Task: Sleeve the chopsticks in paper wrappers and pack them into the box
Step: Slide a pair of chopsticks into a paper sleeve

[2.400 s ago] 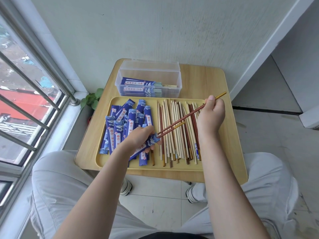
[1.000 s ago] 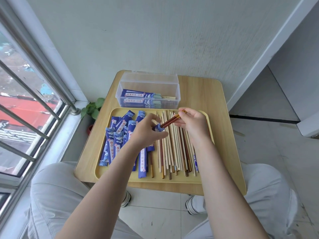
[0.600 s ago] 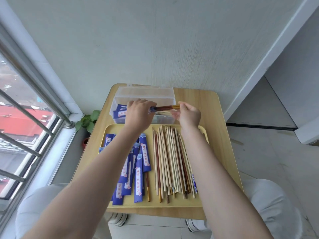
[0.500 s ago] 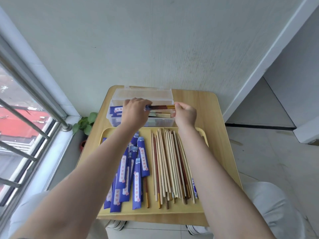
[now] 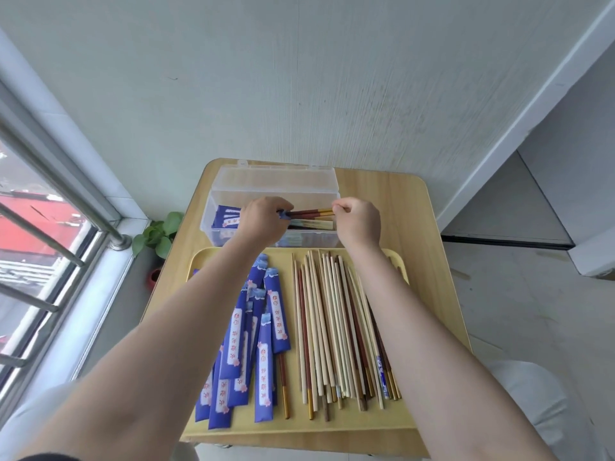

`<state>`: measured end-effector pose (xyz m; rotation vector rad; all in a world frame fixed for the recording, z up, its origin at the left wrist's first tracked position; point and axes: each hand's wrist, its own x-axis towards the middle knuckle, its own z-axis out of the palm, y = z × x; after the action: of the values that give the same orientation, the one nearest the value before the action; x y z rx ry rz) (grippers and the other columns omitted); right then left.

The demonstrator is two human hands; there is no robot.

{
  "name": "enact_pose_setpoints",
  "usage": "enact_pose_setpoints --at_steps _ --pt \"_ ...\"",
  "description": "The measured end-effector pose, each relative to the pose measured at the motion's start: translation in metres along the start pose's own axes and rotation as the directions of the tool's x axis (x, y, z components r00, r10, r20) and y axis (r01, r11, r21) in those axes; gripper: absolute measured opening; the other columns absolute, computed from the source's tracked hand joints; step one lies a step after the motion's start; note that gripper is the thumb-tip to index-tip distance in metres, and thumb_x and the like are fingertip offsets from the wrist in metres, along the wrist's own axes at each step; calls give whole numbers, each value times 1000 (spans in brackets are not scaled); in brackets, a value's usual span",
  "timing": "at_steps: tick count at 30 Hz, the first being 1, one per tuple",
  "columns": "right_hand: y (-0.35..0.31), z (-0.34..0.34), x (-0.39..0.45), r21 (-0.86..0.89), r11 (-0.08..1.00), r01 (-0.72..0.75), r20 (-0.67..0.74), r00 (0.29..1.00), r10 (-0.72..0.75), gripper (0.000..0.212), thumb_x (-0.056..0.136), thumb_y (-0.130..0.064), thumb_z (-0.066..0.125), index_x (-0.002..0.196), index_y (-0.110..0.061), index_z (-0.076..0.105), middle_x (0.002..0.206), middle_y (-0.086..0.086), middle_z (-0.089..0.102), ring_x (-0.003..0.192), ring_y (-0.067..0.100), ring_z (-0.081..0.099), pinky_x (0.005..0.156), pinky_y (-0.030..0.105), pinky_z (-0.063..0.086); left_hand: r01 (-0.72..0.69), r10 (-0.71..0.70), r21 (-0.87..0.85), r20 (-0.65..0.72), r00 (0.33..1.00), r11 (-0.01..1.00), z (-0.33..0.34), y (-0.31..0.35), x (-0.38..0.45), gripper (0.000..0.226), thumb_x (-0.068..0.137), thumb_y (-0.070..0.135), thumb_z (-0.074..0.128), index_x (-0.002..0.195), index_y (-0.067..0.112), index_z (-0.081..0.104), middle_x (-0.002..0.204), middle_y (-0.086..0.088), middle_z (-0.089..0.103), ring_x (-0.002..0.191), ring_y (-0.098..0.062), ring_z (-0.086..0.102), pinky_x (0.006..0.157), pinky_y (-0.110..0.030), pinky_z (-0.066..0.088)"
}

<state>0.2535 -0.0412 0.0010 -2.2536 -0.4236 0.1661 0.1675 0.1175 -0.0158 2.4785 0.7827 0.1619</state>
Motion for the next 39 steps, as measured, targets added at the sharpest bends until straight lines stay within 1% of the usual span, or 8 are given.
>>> enact_pose_setpoints --at_steps 5,9,15,18,21,24,30,39 --pt "1 -2 0 -216 969 123 134 986 -96 27 99 -7 51 97 -14 77 98 1 73 85 23 66 68 29 53 41 -42 14 90 995 999 -4 -5 -6 25 94 30 55 88 14 73 91 -4 69 92 -32 65 77 -37 50" --pt "-8 -6 -6 -473 840 267 267 952 -153 38 82 6 43 52 -17 36 58 1 30 59 22 34 45 27 21 88 -89 18 84 992 996 -5 -5 -12 32 99 21 45 103 6 73 105 -12 69 95 -31 62 86 -44 56" --pt "-8 -9 -17 -486 801 350 352 917 -187 34 95 -8 44 62 -13 47 96 6 58 61 21 46 50 27 30 37 -39 106 23 999 994 -3 -6 -30 36 102 21 38 104 6 71 111 -11 63 104 -28 57 83 -38 48" --pt "-15 -10 -32 -418 840 346 283 928 -241 20 101 -18 48 107 -11 66 126 2 53 84 22 61 63 31 46 46 -49 114 28 998 992 -10 -2 -41 35 103 23 38 111 6 67 118 -12 65 104 -30 58 86 -39 47" --pt "-23 -5 -62 -293 894 340 300 920 -251 13 100 -21 53 104 -14 63 105 0 60 84 19 61 67 32 51 11 -7 32 -123 992 999 -17 -4 -60 34 100 21 48 127 9 64 133 -10 59 125 -30 50 101 -39 40" --pt "-23 16 -100 -356 888 290 565 824 -43 15 97 -24 56 85 -17 59 80 -1 58 78 22 59 58 29 42 139 -160 -102 -235 959 985 -20 -7 -92 20 95 24 50 84 13 63 92 -7 60 85 -25 55 66 -31 42" --pt "-9 53 -149 -502 849 169 566 806 174 23 101 -26 51 115 -10 62 111 6 68 102 29 66 70 30 43 407 -388 -71 195 901 910 -2 -26 -140 28 89 23 45 74 5 62 70 -10 69 59 -26 58 66 -33 53" --pt "-13 30 -157 -320 946 46 506 853 129 24 98 -31 53 81 -15 48 81 0 51 72 22 52 56 30 35 383 -370 -352 108 923 854 12 -32 -161 31 93 19 49 90 -8 66 69 -12 62 57 -23 56 61 -35 50"
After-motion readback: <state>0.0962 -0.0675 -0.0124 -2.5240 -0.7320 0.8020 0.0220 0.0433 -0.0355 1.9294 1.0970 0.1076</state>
